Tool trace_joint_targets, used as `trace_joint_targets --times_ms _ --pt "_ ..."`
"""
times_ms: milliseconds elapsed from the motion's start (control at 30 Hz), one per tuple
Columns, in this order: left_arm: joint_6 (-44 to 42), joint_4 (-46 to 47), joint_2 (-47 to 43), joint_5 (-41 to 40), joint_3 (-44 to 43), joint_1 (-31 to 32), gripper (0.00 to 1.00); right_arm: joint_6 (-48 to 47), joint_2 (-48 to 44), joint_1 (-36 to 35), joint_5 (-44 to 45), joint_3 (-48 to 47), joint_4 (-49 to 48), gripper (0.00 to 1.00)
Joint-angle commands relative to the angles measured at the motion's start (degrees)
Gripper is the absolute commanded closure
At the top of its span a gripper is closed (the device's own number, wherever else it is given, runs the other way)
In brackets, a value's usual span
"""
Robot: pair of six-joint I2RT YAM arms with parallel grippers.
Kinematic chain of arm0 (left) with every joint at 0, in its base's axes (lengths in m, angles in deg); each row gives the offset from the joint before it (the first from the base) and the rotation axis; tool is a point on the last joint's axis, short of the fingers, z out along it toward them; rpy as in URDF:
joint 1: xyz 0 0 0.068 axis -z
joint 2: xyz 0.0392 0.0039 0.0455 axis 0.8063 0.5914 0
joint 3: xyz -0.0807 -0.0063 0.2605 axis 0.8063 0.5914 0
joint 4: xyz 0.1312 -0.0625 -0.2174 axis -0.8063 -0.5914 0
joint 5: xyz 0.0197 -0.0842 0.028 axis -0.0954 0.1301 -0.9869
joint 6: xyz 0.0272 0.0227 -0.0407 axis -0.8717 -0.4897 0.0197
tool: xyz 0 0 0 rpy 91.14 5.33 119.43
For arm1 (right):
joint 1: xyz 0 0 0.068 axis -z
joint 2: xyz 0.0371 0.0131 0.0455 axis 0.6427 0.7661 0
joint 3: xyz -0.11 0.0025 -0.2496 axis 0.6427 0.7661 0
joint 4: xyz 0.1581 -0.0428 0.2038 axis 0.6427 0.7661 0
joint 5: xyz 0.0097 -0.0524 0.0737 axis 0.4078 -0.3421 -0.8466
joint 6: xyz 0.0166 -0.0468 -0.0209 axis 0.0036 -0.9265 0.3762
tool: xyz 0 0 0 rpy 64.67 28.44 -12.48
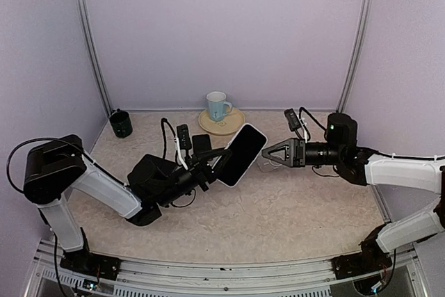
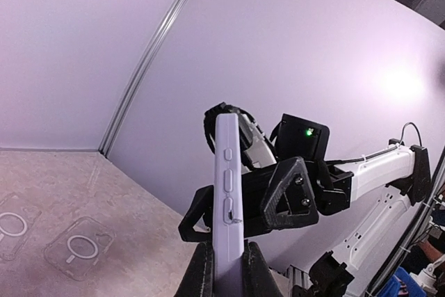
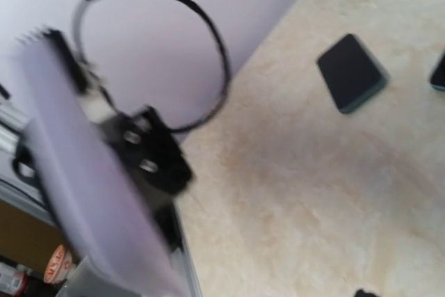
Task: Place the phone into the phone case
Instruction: Pass from the left arm to the right
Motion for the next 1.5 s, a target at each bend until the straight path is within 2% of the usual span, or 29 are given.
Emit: trace_joint_targets --times_ms 0,333,500,600,700,767,800,867,933,1100,1300,1467 --pt "0.73 14.07 3.56 -7.05 -1.19 2.45 1.0 1.1 0.57 -1.59 -1.69 0.83 -7.57 0.22" --pt "2.32 19.7 7.28 -8.55 -2.1 3.73 1.0 0.19 2.81 -3.42 -5.64 0.05 -11.04 0.37" --pt "1.89 19.72 8.18 -6.42 -3.75 4.11 1.0 0.28 4.32 -4.3 -6.58 -0.14 -12.59 0.44" --pt "2.19 19.72 8.59 -6.73 -4.02 4.24 1.0 0.13 4.37 -4.36 -6.91 -0.57 -12.19 0.58" --pt "2.46 19.4 8.72 -6.85 -3.74 4.23 1.0 -0.69 3.67 -4.41 -6.93 -1.1 -10.71 0.87" --pt "3.05 18.33 8.58 -6.55 -3.63 3.98 0.86 -2.0 2.98 -4.4 -6.51 -1.85 -8.21 0.98" --pt "3.66 17.55 8.41 -6.12 -3.67 3.92 0.74 -2.89 2.64 -4.4 -6.12 -2.33 -6.69 1.0" --pt "4.44 15.94 8.18 -5.19 -3.71 3.56 0.61 -5.01 2.0 -4.29 -5.31 -3.5 -2.81 1.0" --pt "5.19 13.79 7.75 -3.6 -3.93 3.07 0.53 -7.18 1.46 -4.31 -4.43 -4.77 1.16 1.0" --pt "6.38 6.3 5.94 5.46 -4.49 0.35 0.38 -12.92 1.72 -4.12 -2.35 -9.05 13.53 1.0" --pt "7.56 -6.04 4.52 23.96 -9.77 -4.23 0.33 -17.57 2.94 -3.89 -5.37 -12.49 21.17 1.0" --pt "2.18 -18.09 3.81 31.98 -14.3 -5.42 0.33 -20.66 2.15 -3.85 -7.18 -13.88 24.56 1.0"
